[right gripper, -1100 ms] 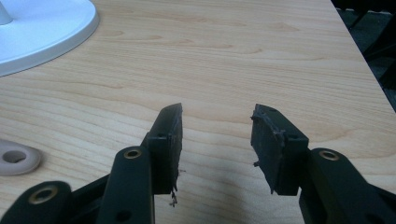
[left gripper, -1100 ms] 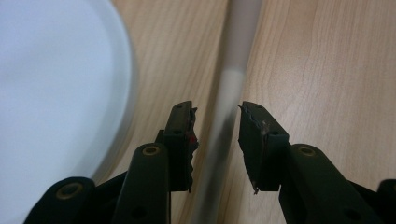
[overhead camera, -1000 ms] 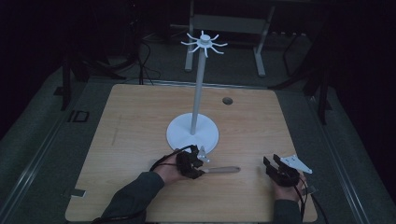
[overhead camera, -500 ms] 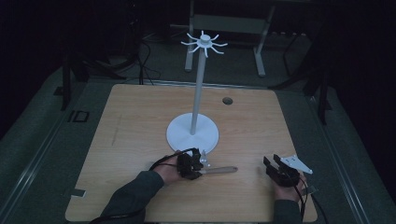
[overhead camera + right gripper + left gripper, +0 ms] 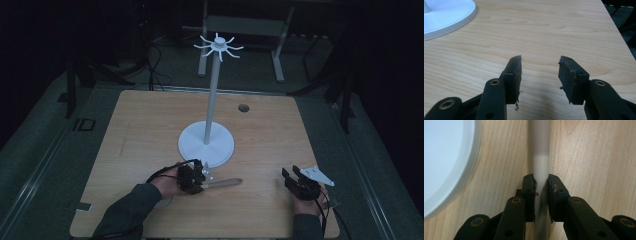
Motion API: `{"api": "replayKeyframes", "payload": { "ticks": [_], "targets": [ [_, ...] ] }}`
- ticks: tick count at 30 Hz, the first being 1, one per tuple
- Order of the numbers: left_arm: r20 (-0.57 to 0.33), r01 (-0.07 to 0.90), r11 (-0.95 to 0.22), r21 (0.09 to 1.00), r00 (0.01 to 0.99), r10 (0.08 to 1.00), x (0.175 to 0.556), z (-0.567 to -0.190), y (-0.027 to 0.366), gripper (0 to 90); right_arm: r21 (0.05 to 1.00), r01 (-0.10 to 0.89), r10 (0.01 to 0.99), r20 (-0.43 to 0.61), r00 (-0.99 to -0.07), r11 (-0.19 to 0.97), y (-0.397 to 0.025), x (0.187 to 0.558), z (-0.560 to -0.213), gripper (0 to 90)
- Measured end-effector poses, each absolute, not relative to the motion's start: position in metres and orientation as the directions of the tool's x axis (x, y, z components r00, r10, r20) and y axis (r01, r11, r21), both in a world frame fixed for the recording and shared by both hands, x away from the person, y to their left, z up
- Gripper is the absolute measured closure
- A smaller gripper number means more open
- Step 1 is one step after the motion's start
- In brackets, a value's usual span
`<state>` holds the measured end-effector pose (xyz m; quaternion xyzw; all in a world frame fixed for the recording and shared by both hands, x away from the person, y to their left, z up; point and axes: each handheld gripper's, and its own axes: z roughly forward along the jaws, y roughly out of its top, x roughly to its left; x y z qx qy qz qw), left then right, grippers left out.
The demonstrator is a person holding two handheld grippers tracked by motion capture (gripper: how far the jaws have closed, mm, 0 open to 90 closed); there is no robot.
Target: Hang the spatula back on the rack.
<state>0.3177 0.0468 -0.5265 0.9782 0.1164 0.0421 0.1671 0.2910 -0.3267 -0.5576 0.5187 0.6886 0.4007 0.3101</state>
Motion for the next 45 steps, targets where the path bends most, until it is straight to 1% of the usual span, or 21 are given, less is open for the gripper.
{"api": "replayKeyframes", "payload": {
  "ticks": [6, 11, 12, 15, 17, 20, 25, 29, 32, 34, 36, 41, 42, 45],
  "targets": [
    [0.037, 0.232, -0.927, 0.296, 0.967, 0.254, 0.322, -0.524, 0.032, 74.2, 0.873, 0.466, 0.962, -0.012, -0.272, 0.143, -0.327, 0.291, -0.558, 53.1],
    [0.052, 0.219, -0.939, 0.266, 0.969, 0.241, 0.324, -0.523, 0.021, 74.1, 0.873, 0.466, 0.962, -0.009, -0.274, 0.141, -0.327, 0.291, -0.558, 53.0],
    [0.063, 0.213, -0.945, 0.248, 0.97, 0.236, 0.324, -0.522, 0.015, 74.1, 0.873, 0.467, 0.961, -0.008, -0.275, 0.141, -0.327, 0.291, -0.558, 53.0],
    [0.063, 0.219, -0.949, 0.228, 0.969, 0.239, 0.326, -0.522, 0.006, 73.8, 0.872, 0.468, 0.961, -0.008, -0.277, 0.141, -0.327, 0.291, -0.558, 53.0],
    [0.063, 0.219, -0.949, 0.228, 0.969, 0.239, 0.326, -0.522, 0.006, 73.7, 0.873, 0.467, 0.961, -0.008, -0.277, 0.142, -0.327, 0.291, -0.558, 53.0],
    [0.038, 0.253, -0.942, 0.22, 0.963, 0.268, 0.329, -0.522, 0.003, 73.4, 0.872, 0.467, 0.96, -0.009, -0.28, 0.144, -0.327, 0.291, -0.558, 52.9],
    [0.019, 0.281, -0.937, 0.209, 0.956, 0.291, 0.332, -0.521, 0.0, 73.5, 0.872, 0.468, 0.96, -0.01, -0.281, 0.146, -0.327, 0.292, -0.558, 52.9],
    [0.014, 0.286, -0.935, 0.209, 0.955, 0.295, 0.333, -0.521, 0.0, 74.4, 0.871, 0.469, 0.96, -0.01, -0.281, 0.146, -0.327, 0.292, -0.558, 52.9],
    [0.041, 0.263, -0.942, 0.208, 0.96, 0.277, 0.33, -0.521, -0.001, 75.4, 0.871, 0.468, 0.96, -0.011, -0.281, 0.147, -0.327, 0.292, -0.558, 53.1],
    [0.07, 0.256, -0.944, 0.21, 0.959, 0.275, 0.328, -0.521, -0.002, 75.8, 0.872, 0.467, 0.959, -0.01, -0.282, 0.147, -0.327, 0.292, -0.558, 53.1],
    [0.081, 0.247, -0.945, 0.214, 0.96, 0.269, 0.329, -0.521, -0.001, 75.9, 0.872, 0.467, 0.96, -0.01, -0.281, 0.145, -0.327, 0.291, -0.558, 53.1],
    [0.083, 0.251, -0.933, 0.257, 0.956, 0.28, 0.327, -0.518, 0.003, 75.8, 0.872, 0.468, 0.96, -0.008, -0.278, 0.143, -0.327, 0.291, -0.558, 53.0],
    [0.083, 0.259, -0.921, 0.292, 0.952, 0.294, 0.326, -0.512, 0.006, 75.8, 0.872, 0.468, 0.961, -0.007, -0.278, 0.142, -0.327, 0.291, -0.558, 53.0],
    [0.093, 0.272, -0.893, 0.358, 0.941, 0.324, 0.324, -0.502, 0.01, 75.7, 0.872, 0.467, 0.96, -0.009, -0.279, 0.144, -0.327, 0.291, -0.558, 53.1]
  ]
}}
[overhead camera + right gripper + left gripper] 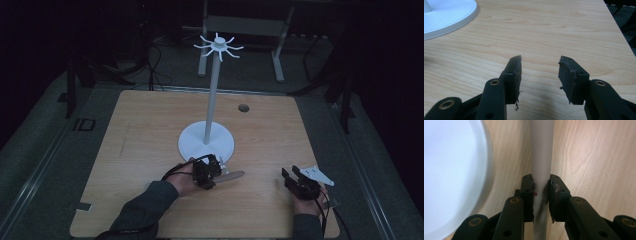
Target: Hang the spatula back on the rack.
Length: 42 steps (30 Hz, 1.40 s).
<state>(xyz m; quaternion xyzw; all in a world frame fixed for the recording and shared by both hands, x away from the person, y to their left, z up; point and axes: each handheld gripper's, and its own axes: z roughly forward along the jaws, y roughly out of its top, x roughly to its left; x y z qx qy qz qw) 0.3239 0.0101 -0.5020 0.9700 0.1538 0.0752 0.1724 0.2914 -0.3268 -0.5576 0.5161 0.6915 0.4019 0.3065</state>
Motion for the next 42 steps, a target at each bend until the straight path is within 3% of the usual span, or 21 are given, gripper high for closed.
{"api": "replayKeyframes", "payload": {
  "ticks": [6, 24, 42],
  "targets": [
    [0.112, 0.281, -0.84, 0.465, 0.922, 0.37, 0.317, -0.49, 0.015, 75.7, 0.872, 0.467, 0.96, -0.012, -0.278, 0.146, -0.327, 0.291, -0.558, 53.0],
    [0.142, 0.139, -0.675, 0.725, 0.928, 0.345, 0.3, -0.45, 0.026, 75.8, 0.872, 0.468, 0.96, -0.01, -0.279, 0.145, -0.327, 0.291, -0.558, 53.0],
    [0.133, 0.137, -0.527, 0.839, 0.887, 0.442, 0.298, -0.423, 0.035, 75.8, 0.872, 0.467, 0.96, -0.011, -0.281, 0.147, -0.327, 0.292, -0.558, 52.9]
  ]
}}
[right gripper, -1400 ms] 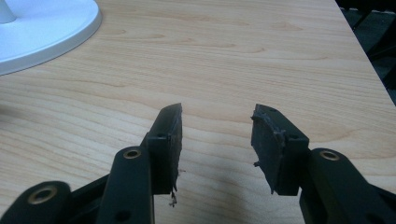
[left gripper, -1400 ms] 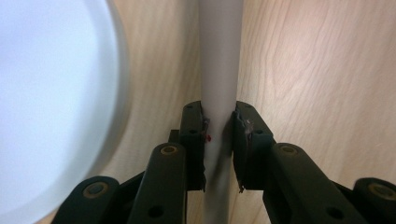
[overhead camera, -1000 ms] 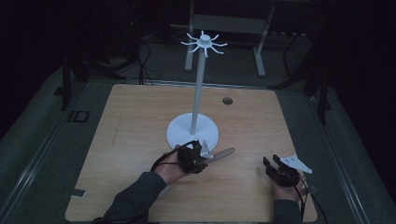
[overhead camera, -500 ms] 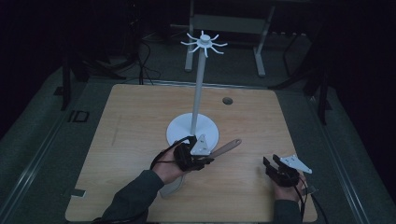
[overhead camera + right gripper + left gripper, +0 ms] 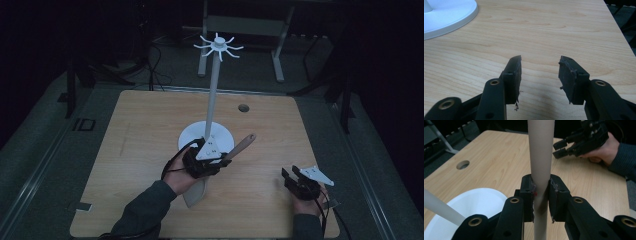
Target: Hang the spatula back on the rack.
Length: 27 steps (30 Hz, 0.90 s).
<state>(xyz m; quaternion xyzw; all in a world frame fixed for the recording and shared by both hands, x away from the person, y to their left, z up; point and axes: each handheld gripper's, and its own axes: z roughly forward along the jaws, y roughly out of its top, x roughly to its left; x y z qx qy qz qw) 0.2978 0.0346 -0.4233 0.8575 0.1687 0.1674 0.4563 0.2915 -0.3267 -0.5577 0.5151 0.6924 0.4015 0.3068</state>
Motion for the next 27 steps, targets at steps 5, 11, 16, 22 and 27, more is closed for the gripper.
{"api": "replayKeyframes", "payload": {
  "ticks": [5, 11, 16, 22, 27],
  "targets": [
    [0.123, 0.157, -0.504, 0.849, 0.87, 0.478, 0.299, -0.421, 0.034, 75.8, 0.872, 0.466, 0.96, -0.011, -0.281, 0.147, -0.327, 0.292, -0.558, 52.8],
    [0.126, 0.161, -0.5, 0.851, 0.861, 0.492, 0.3, -0.416, 0.034, 75.8, 0.872, 0.468, 0.959, -0.008, -0.282, 0.145, -0.327, 0.292, -0.558, 52.7],
    [0.122, 0.156, -0.463, 0.873, 0.848, 0.516, 0.298, -0.408, 0.033, 75.8, 0.872, 0.468, 0.959, -0.009, -0.282, 0.146, -0.327, 0.292, -0.558, 52.7],
    [0.118, 0.146, -0.422, 0.895, 0.835, 0.537, 0.298, -0.404, 0.033, 75.8, 0.872, 0.468, 0.959, -0.009, -0.283, 0.146, -0.327, 0.292, -0.558, 52.7],
    [0.112, 0.135, -0.386, 0.912, 0.825, 0.553, 0.298, -0.401, 0.033, 75.9, 0.872, 0.468, 0.959, -0.008, -0.283, 0.145, -0.327, 0.292, -0.558, 52.7]
  ]
}}
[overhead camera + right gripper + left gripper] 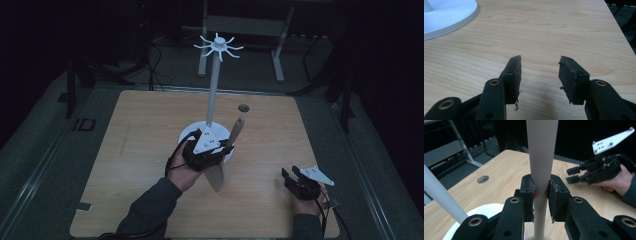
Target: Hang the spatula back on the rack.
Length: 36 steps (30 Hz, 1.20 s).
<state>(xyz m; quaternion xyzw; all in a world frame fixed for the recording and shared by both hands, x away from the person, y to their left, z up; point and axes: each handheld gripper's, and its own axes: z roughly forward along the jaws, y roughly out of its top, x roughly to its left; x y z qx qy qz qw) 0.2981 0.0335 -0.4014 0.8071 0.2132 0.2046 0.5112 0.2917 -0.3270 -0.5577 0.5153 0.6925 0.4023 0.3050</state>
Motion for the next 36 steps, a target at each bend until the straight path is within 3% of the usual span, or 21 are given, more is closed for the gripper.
{"api": "replayKeyframes", "payload": {
  "ticks": [22, 36],
  "targets": [
    [0.106, 0.096, -0.293, 0.951, 0.79, 0.604, 0.293, -0.374, 0.032, 75.8, 0.872, 0.467, 0.959, -0.009, -0.283, 0.146, -0.327, 0.292, -0.558, 52.7],
    [0.034, 0.125, -0.191, 0.973, 0.749, 0.662, 0.293, -0.355, 0.032, 75.7, 0.871, 0.469, 0.959, -0.006, -0.282, 0.144, -0.327, 0.292, -0.558, 52.7]
  ]
}}
